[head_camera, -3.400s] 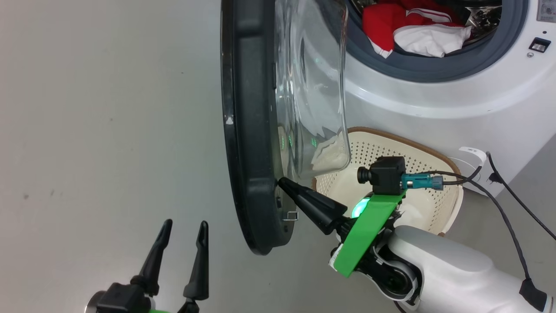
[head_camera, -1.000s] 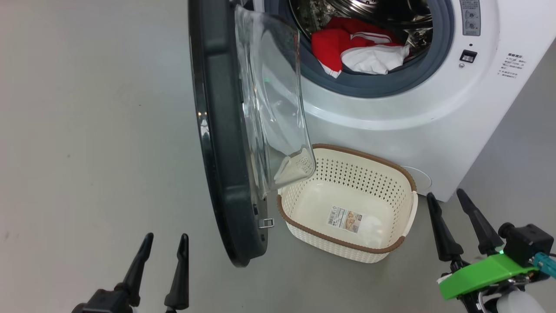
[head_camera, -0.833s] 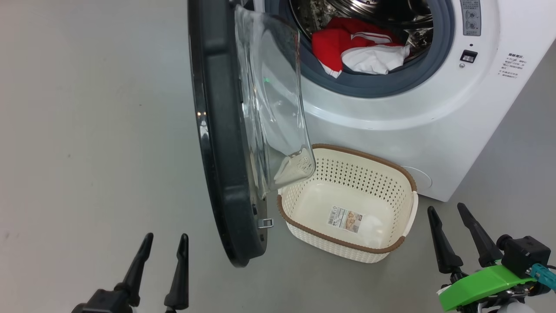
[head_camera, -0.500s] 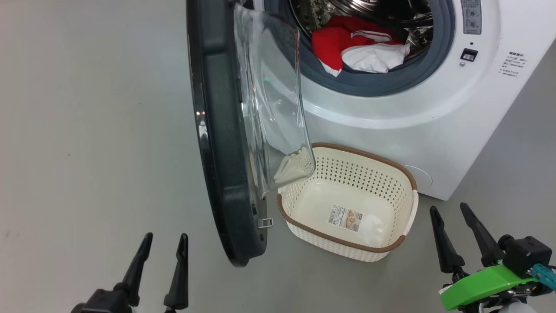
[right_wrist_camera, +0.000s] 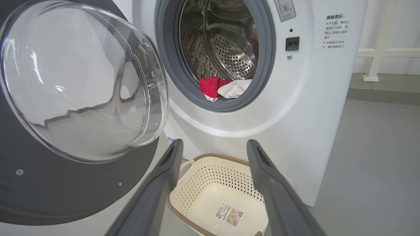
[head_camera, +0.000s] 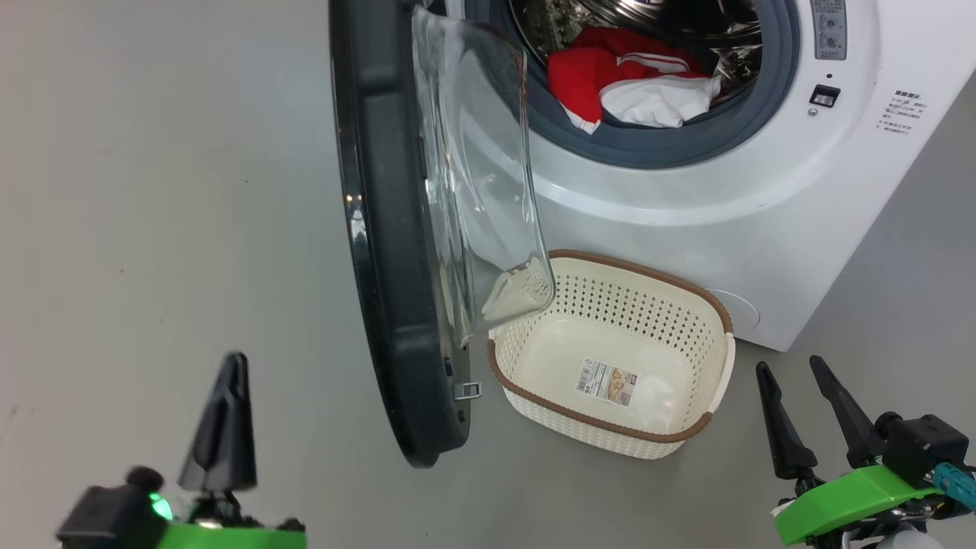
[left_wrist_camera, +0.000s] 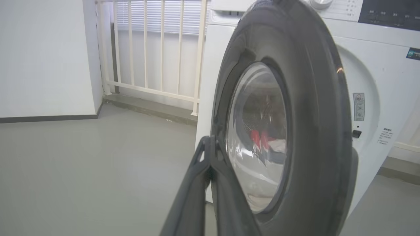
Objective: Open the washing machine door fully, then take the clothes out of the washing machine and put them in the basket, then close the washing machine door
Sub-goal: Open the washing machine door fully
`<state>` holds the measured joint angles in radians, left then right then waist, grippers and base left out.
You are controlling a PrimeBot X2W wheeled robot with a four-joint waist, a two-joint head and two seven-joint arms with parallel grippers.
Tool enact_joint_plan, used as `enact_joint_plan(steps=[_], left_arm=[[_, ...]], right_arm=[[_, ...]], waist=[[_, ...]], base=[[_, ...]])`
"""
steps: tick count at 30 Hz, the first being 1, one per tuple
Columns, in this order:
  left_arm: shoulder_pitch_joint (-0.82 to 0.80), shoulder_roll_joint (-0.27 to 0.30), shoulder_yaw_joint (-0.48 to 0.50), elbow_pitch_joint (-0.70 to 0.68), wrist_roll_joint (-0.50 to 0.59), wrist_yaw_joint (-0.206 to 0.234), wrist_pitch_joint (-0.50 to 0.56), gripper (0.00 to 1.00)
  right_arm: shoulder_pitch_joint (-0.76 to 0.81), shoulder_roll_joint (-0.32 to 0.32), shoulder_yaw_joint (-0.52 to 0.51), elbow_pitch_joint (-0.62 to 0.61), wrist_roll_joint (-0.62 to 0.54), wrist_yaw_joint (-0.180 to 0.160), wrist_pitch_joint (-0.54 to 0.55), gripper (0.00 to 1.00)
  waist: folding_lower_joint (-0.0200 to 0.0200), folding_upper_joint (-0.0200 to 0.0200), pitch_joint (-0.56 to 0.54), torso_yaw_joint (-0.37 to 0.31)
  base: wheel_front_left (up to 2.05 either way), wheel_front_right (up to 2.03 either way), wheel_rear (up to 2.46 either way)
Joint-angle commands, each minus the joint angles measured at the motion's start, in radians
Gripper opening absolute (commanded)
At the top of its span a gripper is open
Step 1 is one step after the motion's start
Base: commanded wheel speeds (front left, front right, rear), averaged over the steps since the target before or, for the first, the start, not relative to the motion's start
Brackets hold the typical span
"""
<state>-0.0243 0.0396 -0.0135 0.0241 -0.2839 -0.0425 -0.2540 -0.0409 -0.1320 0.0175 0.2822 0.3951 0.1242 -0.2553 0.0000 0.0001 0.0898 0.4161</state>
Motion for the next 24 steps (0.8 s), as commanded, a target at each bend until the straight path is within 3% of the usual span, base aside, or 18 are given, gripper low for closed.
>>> enact_joint_plan(steps=[1, 6, 12, 18, 24], left_arm=[[-0.047, 0.011, 0.044, -0.068, -0.017, 0.01, -0.008, 0.0], [-0.068, 0.011, 0.0, -0.237, -0.03, 0.023, -0.008, 0.0], [-0.057, 0.011, -0.175, -0.335, -0.003, 0.014, -0.008, 0.0], [-0.048, 0.011, -0.322, -0.243, -0.047, 0.003, -0.008, 0.0], [-0.068, 0.011, -0.362, -0.094, -0.108, 0.003, -0.008, 0.0]], right_arm=[[-0.001, -0.013, 0.021, -0.023, -0.016, 0.007, -0.006, 1.0], [0.0, -0.02, 0.021, -0.026, -0.028, 0.007, -0.006, 1.0], [-0.006, -0.024, 0.023, -0.029, -0.036, 0.007, -0.006, 1.0], [-0.016, -0.029, 0.022, -0.032, -0.052, 0.007, -0.006, 1.0], [-0.019, -0.028, 0.022, -0.034, -0.059, 0.007, -0.006, 1.0]], waist=[[0.0, -0.0001, 0.001, 0.0], [0.0, -0.0001, 0.004, -0.003], [0.0, -0.0001, 0.015, -0.008], [0.0, -0.0001, 0.026, -0.015], [0.0, -0.0001, 0.033, -0.025]], base=[[0.0, 0.0, 0.0], [0.0, 0.0, 0.0], [0.0, 0.0, 0.0], [0.0, 0.0, 0.0], [0.0, 0.0, 0.0]])
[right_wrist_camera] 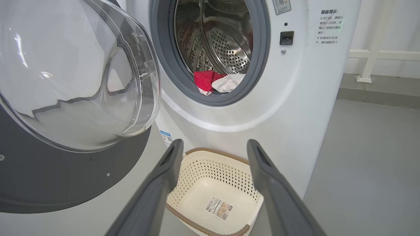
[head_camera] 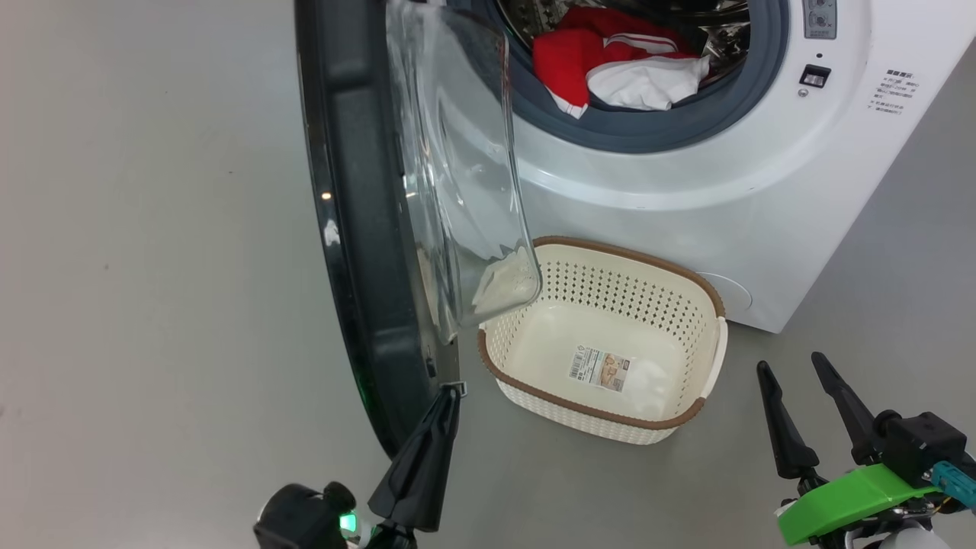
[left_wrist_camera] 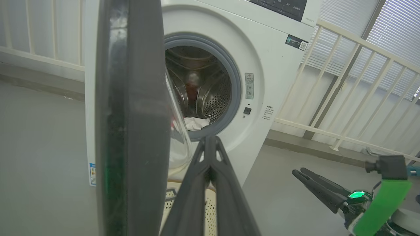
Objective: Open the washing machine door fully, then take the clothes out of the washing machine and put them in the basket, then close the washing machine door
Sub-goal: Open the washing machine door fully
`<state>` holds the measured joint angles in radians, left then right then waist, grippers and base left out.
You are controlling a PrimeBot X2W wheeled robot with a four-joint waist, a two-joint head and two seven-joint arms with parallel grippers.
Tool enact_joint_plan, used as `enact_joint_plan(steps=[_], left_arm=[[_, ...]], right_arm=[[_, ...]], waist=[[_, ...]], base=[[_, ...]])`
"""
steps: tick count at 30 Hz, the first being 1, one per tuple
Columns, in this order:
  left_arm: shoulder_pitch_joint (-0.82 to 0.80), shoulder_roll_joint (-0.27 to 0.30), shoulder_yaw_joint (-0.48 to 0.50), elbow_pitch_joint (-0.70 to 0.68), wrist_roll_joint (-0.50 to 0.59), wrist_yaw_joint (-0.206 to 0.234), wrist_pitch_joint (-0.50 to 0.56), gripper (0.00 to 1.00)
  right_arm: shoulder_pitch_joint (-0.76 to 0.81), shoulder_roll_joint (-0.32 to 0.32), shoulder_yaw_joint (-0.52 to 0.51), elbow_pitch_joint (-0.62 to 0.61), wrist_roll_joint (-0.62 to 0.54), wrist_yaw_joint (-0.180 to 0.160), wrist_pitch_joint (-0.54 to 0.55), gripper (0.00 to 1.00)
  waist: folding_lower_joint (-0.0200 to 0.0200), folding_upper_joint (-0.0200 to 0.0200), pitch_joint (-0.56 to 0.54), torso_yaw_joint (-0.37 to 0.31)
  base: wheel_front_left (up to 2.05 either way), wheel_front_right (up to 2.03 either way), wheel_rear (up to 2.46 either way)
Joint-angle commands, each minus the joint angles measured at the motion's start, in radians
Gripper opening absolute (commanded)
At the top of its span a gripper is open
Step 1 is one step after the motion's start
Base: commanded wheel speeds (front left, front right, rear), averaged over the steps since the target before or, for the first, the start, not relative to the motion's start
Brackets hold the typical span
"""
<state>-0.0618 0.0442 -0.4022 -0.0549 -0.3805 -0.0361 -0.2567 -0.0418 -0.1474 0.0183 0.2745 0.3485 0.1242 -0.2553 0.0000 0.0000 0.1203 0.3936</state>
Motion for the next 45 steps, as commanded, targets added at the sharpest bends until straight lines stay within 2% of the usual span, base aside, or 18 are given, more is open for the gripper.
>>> enact_joint_plan(steps=[1, 8, 21, 38, 45], left_arm=[[-0.036, 0.006, 0.025, 0.006, -0.02, -0.005, -0.005, 0.0], [-0.075, 0.006, 0.039, 0.107, -0.084, -0.019, -0.005, 0.0], [-0.088, 0.006, 0.124, 0.159, -0.085, -0.011, -0.005, 0.0], [-0.079, 0.006, 0.399, 0.155, -0.011, -0.002, -0.005, 0.0], [-0.113, 0.006, 0.52, 0.181, 0.041, -0.015, -0.005, 0.0]], right_arm=[[-0.019, -0.012, 0.022, -0.026, -0.013, 0.007, -0.006, 1.0], [-0.023, -0.015, 0.023, -0.026, -0.013, 0.007, -0.006, 1.0], [-0.018, -0.013, 0.027, -0.031, -0.015, 0.007, -0.006, 1.0], [-0.032, -0.025, 0.033, -0.033, -0.026, 0.007, -0.006, 1.0], [-0.041, -0.032, 0.036, -0.033, -0.028, 0.007, -0.006, 1.0]], waist=[[0.0, 0.0, 0.003, -0.003], [0.0, 0.0, 0.011, -0.006], [0.0, 0.0, 0.011, 0.0], [0.0, 0.0, 0.04, 0.026], [0.0, 0.0, 0.052, 0.021]], base=[[0.0, 0.0, 0.0], [0.0, 0.0, 0.0], [0.0, 0.0, 0.0], [0.0, 0.0, 0.0], [0.0, 0.0, 0.0]])
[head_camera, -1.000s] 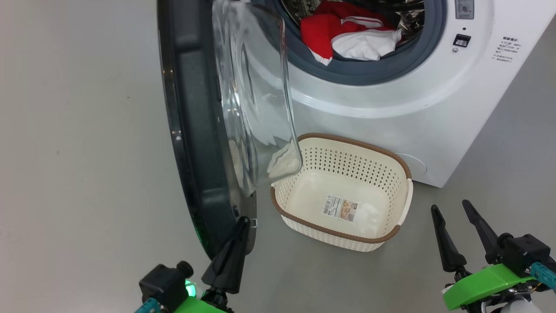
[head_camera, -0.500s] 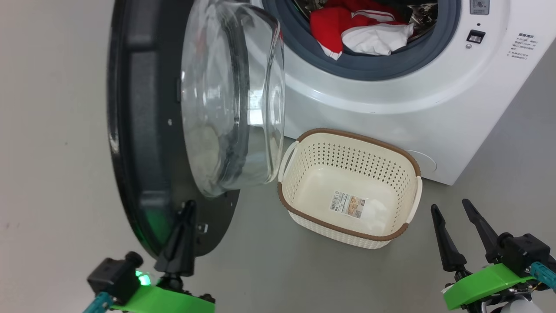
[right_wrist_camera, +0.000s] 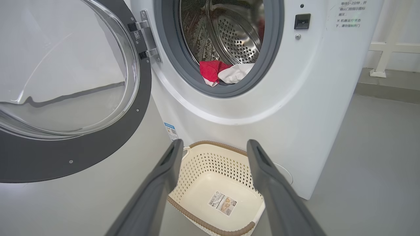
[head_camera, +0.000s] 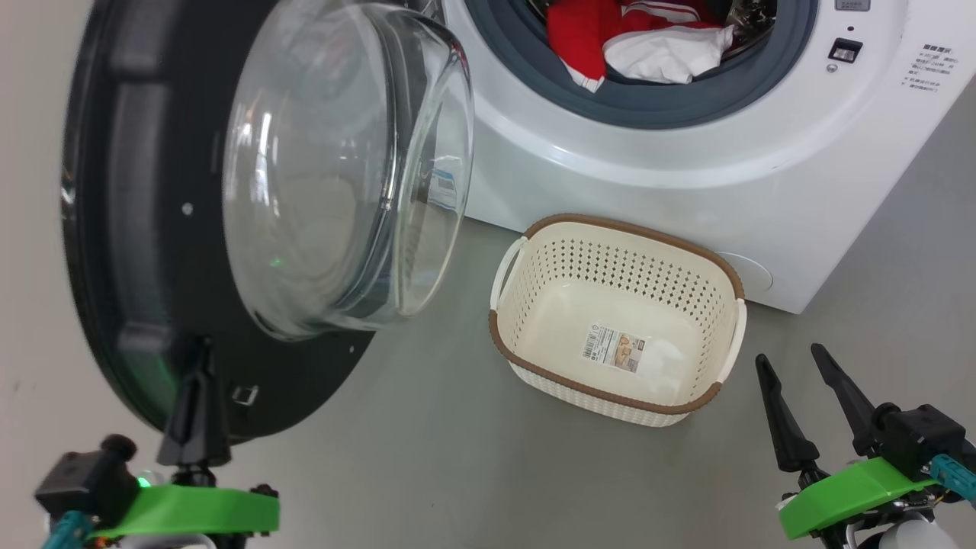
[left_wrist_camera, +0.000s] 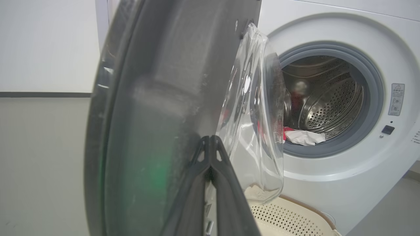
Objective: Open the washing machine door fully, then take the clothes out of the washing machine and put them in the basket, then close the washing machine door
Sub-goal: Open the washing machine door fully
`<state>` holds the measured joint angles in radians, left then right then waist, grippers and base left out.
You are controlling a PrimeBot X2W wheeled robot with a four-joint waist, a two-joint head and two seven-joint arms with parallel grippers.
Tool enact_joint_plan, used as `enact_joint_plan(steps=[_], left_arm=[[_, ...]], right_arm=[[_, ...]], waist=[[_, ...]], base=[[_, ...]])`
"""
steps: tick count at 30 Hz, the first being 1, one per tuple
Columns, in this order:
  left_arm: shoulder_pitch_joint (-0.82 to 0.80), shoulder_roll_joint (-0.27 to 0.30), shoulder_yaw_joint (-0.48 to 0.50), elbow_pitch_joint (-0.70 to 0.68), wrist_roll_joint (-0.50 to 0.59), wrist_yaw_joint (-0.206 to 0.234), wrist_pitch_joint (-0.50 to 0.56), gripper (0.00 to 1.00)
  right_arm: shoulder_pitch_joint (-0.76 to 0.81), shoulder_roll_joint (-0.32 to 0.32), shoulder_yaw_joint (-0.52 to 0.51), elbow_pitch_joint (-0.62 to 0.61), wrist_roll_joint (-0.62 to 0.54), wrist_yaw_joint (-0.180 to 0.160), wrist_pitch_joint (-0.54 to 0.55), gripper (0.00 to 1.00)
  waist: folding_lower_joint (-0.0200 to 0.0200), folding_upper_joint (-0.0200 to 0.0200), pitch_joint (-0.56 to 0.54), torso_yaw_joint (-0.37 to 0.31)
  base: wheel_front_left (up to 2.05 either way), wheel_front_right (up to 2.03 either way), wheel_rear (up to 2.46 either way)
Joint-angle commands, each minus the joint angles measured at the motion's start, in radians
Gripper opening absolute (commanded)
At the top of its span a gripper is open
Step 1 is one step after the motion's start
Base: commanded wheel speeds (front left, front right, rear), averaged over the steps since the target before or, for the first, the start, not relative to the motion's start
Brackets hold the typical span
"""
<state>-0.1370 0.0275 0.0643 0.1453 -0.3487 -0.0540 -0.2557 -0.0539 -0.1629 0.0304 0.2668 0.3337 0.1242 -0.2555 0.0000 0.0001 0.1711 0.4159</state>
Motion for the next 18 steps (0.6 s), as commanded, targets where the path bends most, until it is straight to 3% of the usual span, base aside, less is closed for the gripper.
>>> enact_joint_plan(steps=[1, 18], left_arm=[[-0.043, 0.023, 0.073, -0.016, 0.017, 0.001, -0.006, 0.0], [-0.198, 0.046, 0.296, 0.117, 0.126, -0.065, -0.006, 0.0]], right_arm=[[-0.03, -0.017, 0.025, -0.025, -0.014, 0.007, -0.006, 1.0], [-0.058, -0.041, 0.023, -0.031, -0.023, 0.007, -0.006, 1.0]], waist=[[0.0, -0.0001, 0.004, -0.003], [0.0, -0.0001, 0.059, -0.014]], base=[[0.0, 0.0, 0.0], [0.0, 0.0, 0.0]])
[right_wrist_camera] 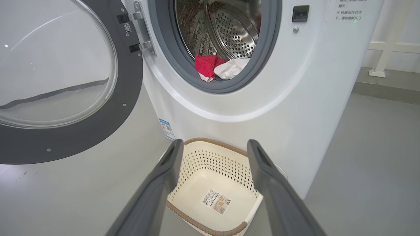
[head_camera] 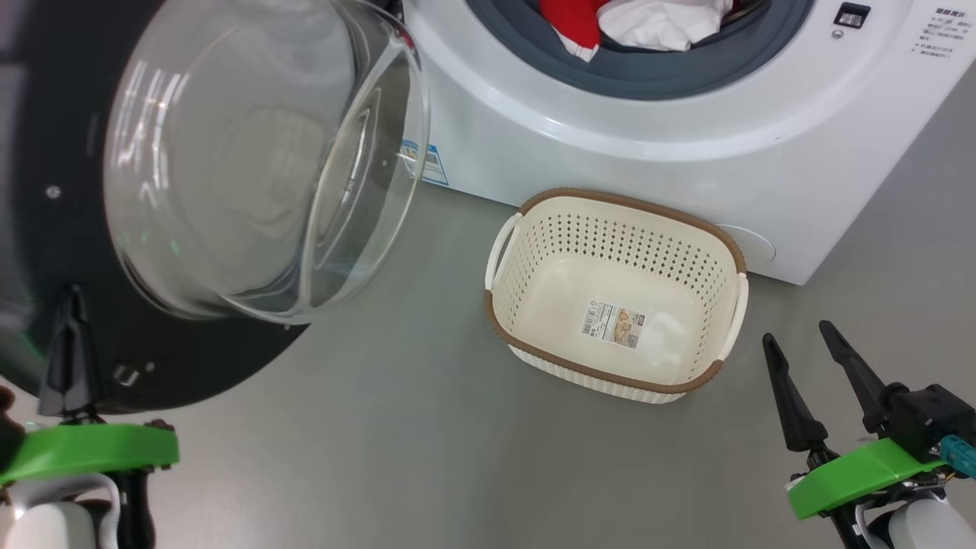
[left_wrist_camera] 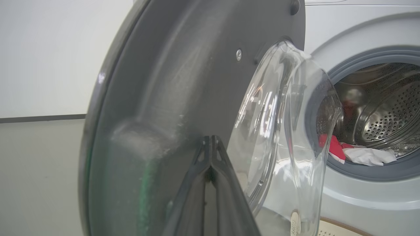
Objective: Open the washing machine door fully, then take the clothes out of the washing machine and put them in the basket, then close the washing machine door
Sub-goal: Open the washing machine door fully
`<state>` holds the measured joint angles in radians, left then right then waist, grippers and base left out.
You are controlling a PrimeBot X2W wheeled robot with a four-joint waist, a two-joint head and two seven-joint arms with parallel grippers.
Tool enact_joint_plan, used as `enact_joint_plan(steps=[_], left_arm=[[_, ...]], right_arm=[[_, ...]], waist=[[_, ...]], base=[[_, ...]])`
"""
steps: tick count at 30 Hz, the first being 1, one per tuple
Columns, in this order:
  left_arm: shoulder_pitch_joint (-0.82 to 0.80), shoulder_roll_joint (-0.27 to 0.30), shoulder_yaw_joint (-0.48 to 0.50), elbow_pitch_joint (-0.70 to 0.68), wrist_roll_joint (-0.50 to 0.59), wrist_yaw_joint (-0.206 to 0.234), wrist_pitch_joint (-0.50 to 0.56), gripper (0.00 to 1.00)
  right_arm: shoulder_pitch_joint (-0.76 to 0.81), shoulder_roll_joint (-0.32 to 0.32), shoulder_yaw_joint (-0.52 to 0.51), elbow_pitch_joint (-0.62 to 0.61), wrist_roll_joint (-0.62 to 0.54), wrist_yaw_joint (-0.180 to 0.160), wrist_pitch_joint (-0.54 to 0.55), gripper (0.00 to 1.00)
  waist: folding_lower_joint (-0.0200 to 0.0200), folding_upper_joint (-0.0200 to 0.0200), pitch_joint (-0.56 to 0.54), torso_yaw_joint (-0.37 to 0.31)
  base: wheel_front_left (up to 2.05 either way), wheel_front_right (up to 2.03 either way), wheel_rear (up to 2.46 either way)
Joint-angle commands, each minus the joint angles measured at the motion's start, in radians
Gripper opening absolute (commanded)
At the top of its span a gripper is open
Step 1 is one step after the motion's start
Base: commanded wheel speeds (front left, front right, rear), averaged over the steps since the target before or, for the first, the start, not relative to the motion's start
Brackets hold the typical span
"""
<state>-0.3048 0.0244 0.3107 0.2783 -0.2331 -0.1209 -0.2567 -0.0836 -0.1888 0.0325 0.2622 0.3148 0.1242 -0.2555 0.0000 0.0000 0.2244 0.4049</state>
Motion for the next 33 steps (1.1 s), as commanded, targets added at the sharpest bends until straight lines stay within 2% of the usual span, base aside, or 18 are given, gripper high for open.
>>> enact_joint_plan(steps=[1, 11, 20, 33], left_arm=[[-0.04, 0.054, 0.06, -0.003, 0.016, 0.001, -0.005, 0.0], [-0.135, 0.116, 0.161, 0.122, 0.053, -0.008, -0.005, 0.0], [-0.212, 0.169, 0.209, 0.218, 0.08, -0.009, -0.005, 0.0], [-0.26, 0.202, 0.247, 0.308, 0.112, -0.01, -0.005, 0.0]], right_arm=[[-0.03, -0.017, 0.021, -0.026, -0.004, 0.007, -0.006, 1.0], [-0.044, -0.027, 0.029, -0.03, -0.008, 0.007, -0.006, 1.0], [-0.047, -0.033, 0.031, -0.034, -0.01, 0.007, -0.006, 1.0], [-0.055, -0.04, 0.036, -0.033, -0.013, 0.007, -0.006, 1.0]], waist=[[0.0, 0.0, 0.007, -0.004], [0.0, 0.0, 0.037, -0.024], [0.0, 0.0, 0.057, -0.032], [0.0, 0.0, 0.063, -0.051]], base=[[0.0, 0.0, 0.0], [0.0, 0.0, 0.0], [0.0, 0.0, 0.0], [0.0, 0.0, 0.0]])
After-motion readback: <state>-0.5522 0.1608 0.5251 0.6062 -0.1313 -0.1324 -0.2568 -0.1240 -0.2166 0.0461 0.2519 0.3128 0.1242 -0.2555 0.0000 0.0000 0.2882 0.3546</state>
